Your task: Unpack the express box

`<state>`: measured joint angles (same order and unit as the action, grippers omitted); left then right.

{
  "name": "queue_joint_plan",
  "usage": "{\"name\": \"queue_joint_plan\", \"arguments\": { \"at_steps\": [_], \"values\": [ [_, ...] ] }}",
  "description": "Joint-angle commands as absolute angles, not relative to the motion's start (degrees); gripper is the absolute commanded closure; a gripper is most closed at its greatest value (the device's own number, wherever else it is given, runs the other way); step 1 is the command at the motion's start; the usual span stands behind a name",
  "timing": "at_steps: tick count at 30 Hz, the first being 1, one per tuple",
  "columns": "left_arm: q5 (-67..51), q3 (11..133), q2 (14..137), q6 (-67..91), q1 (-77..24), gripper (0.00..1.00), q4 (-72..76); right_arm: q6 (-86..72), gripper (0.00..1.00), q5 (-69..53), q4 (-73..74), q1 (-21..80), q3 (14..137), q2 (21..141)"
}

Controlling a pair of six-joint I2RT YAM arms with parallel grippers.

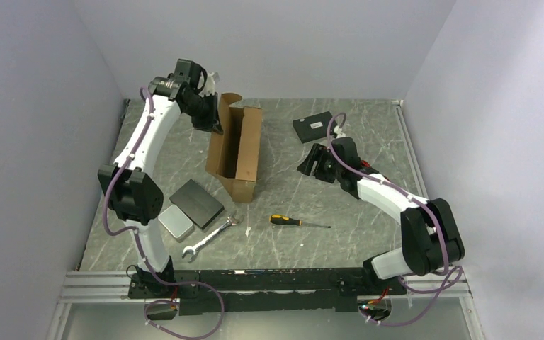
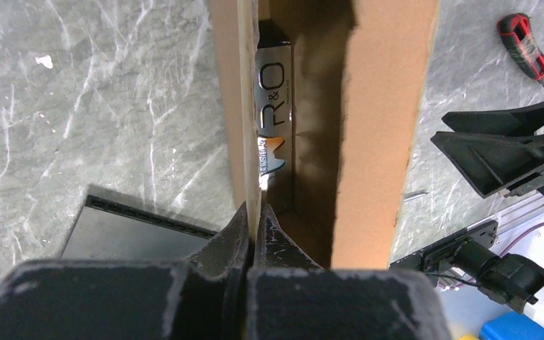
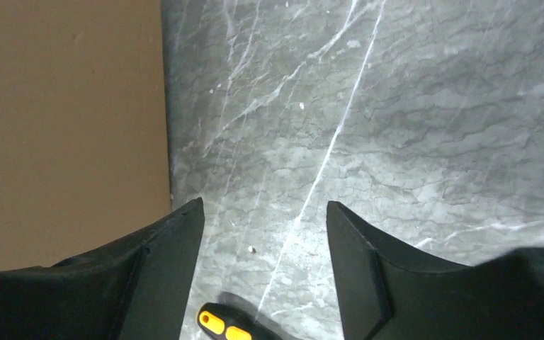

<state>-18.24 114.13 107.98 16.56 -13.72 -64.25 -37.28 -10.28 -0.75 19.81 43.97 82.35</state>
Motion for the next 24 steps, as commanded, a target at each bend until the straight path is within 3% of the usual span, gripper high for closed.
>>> {"name": "queue_joint_plan", "arguments": {
  "at_steps": [1,10,19,24],
  "values": [
    [-17.5,120.9,106.6,14.0,-14.0,1.0,-65.9,-30.5,0.28,-9.7,2.6,19.8,47.0,78.9],
    [-14.2,130.2,108.7,11.6,-14.5,1.0,-72.6,-40.1,0.12,-33.8,-17.3,20.0,43.7,78.5],
    [-18.1,126.9,107.9,11.3,-14.5,1.0,-70.4,-40.1,0.11,-23.8,-8.4,21.1,46.5,80.0],
    [-17.8,125.3,107.5,10.8,-14.5,1.0,-69.8,-38.3,0.11,-15.5,1.8,25.6,55.2,84.7]
  ]
}}
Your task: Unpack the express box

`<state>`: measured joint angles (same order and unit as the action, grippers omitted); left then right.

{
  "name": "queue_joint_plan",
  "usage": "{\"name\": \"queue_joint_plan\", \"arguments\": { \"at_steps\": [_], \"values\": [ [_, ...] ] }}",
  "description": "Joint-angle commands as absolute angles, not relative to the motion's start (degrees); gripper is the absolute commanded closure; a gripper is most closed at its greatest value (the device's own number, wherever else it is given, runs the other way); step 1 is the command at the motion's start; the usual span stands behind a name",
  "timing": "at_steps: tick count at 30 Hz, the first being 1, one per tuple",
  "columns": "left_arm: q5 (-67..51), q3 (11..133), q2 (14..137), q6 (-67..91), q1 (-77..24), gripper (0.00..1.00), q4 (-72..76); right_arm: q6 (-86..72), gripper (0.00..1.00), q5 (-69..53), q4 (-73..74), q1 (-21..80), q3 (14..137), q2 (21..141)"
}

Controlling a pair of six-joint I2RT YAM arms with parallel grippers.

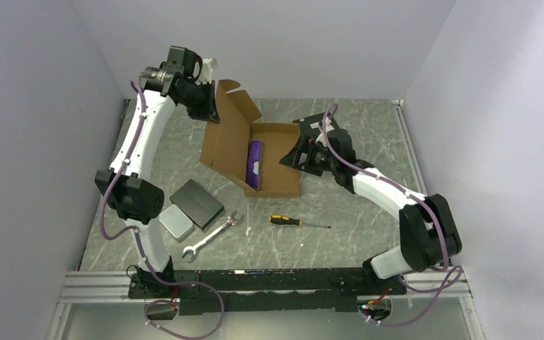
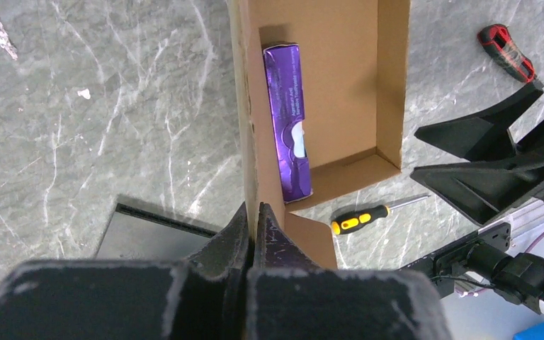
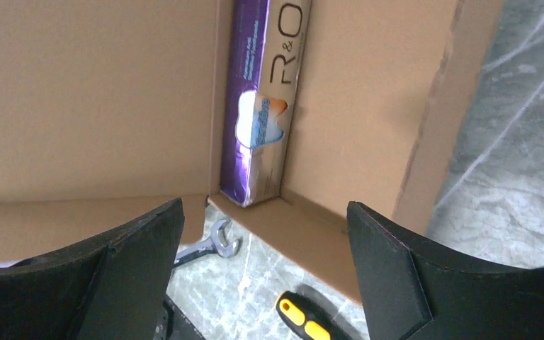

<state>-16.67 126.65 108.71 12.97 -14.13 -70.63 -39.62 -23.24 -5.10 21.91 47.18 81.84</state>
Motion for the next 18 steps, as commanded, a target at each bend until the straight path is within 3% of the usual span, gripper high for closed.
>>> {"name": "queue_joint_plan", "arguments": {
  "at_steps": [1,7,13,18],
  "values": [
    [-17.7,124.9,107.5,10.5,-14.5,1.0,-69.6,-38.2,0.11,-12.5,3.9,27.0,57.3,85.7],
    [-15.9,124.0,108.5,8.9,-14.2,0.98,-69.5,-39.0,0.11,1.6,12.8,33.9,69.2,94.0],
    [-16.4,119.0,106.3,9.3,-12.8,0.73,-65.7,-39.8,0.1,8.2,18.2,36.3,78.2,102.3],
    [-17.5,115.0,104.6,9.3,-11.5,0.69,-62.8,-40.7,0.17,10.0,17.6,36.4,79.7,104.5]
  ]
}}
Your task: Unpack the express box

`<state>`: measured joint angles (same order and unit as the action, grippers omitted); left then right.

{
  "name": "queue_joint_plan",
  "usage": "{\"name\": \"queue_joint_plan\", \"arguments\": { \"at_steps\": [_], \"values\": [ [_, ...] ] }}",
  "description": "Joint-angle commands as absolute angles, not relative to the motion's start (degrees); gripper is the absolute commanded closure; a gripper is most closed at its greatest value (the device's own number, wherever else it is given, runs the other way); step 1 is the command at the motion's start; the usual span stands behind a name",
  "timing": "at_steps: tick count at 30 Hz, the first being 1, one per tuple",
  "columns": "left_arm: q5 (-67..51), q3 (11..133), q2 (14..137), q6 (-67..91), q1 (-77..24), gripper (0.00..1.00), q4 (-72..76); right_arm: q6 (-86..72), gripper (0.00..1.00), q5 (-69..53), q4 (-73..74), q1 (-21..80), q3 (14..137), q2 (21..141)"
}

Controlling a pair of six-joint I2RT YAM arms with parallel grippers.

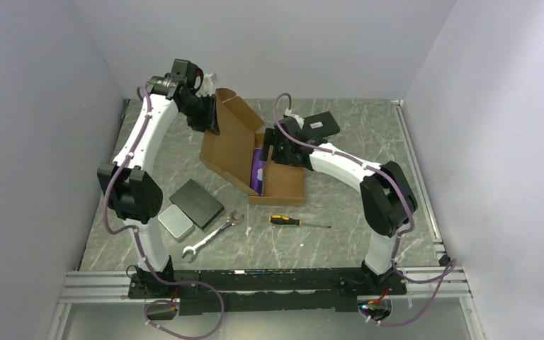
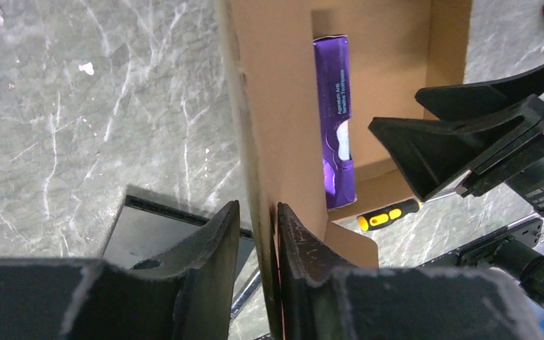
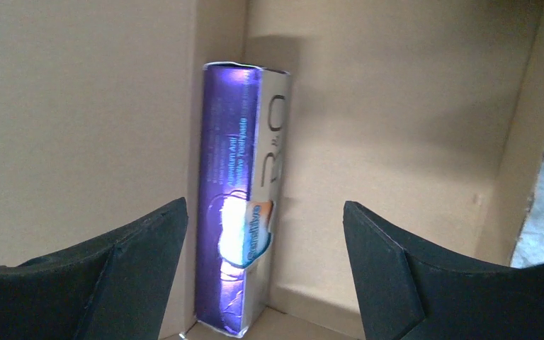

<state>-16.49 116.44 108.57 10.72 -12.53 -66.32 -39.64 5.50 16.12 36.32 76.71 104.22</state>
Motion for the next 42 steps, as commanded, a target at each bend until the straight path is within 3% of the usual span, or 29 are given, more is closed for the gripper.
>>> {"name": "queue_joint_plan", "arguments": {
  "at_steps": [1,4,18,27,42],
  "values": [
    [-17.4,114.1,104.3,9.3,-11.4,0.69,-62.4,-40.8,0.2,9.8,17.6,36.5,80.2,105.2],
    [-17.1,111.0,103.0,9.8,-11.2,0.69,-60.3,-41.1,0.23,9.5,18.0,36.8,81.8,107.4],
    [-18.4,98.1,97.0,10.6,-8.9,0.68,-50.6,-41.5,0.21,8.2,16.8,38.9,86.5,115.2],
    [-19.1,96.7,96.2,11.2,-7.8,0.82,-49.4,-43.1,0.21,10.6,18.7,39.0,87.1,117.8],
    [-19.7,96.4,95.9,11.3,-7.1,0.85,-49.3,-42.4,0.21,17.3,21.0,38.6,79.5,109.2]
  ]
}}
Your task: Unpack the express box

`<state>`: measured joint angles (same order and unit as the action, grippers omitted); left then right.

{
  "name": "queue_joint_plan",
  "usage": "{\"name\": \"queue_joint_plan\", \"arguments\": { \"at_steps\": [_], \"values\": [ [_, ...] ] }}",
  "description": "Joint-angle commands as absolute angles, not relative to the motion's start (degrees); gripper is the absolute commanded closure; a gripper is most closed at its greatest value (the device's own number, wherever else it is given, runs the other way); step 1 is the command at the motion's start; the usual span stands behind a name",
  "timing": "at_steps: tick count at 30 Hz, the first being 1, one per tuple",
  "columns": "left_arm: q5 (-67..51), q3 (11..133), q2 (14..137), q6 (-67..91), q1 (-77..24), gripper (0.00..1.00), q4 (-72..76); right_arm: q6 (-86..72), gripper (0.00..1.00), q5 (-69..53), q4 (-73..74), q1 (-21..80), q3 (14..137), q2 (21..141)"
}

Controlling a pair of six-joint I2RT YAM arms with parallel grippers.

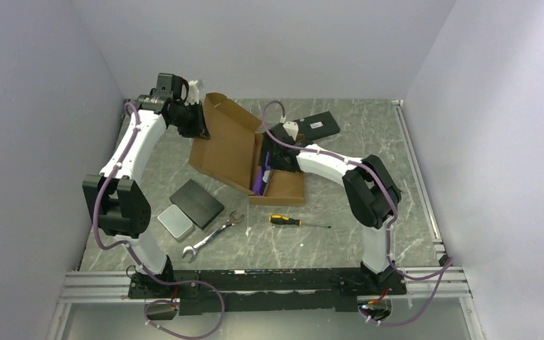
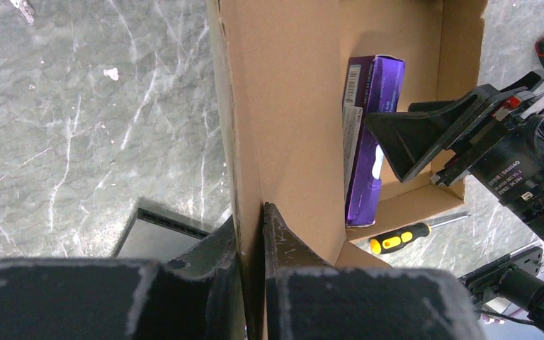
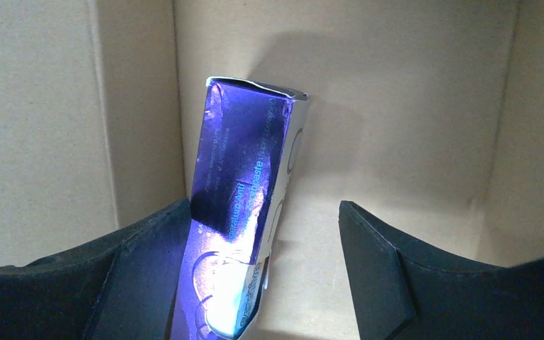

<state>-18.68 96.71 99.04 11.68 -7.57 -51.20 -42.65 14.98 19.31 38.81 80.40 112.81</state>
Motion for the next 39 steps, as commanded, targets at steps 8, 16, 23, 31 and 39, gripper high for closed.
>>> {"name": "queue_joint_plan", "arguments": {
  "at_steps": [8,16,23,31,39],
  "values": [
    [-20.9,96.3,96.0,11.4,-7.1,0.87,-49.2,-52.2,0.07,19.3,21.0,38.8,79.4,106.5],
    [-21.4,95.9,96.0,11.5,-6.9,0.87,-49.0,-59.8,0.01,20.8,34.2,41.3,91.4,115.7],
    [-22.3,95.5,95.7,12.1,-6.2,0.9,-48.3,-66.5,0.1,25.4,39.8,44.1,93.8,118.6],
    [-23.0,95.3,95.6,12.3,-5.7,0.9,-47.9,-70.5,0.2,24.7,40.6,45.2,94.3,121.1],
    [-23.6,95.1,95.9,12.7,-4.2,0.92,-47.4,-70.8,0.4,26.4,41.5,45.3,96.2,123.1]
  ]
}}
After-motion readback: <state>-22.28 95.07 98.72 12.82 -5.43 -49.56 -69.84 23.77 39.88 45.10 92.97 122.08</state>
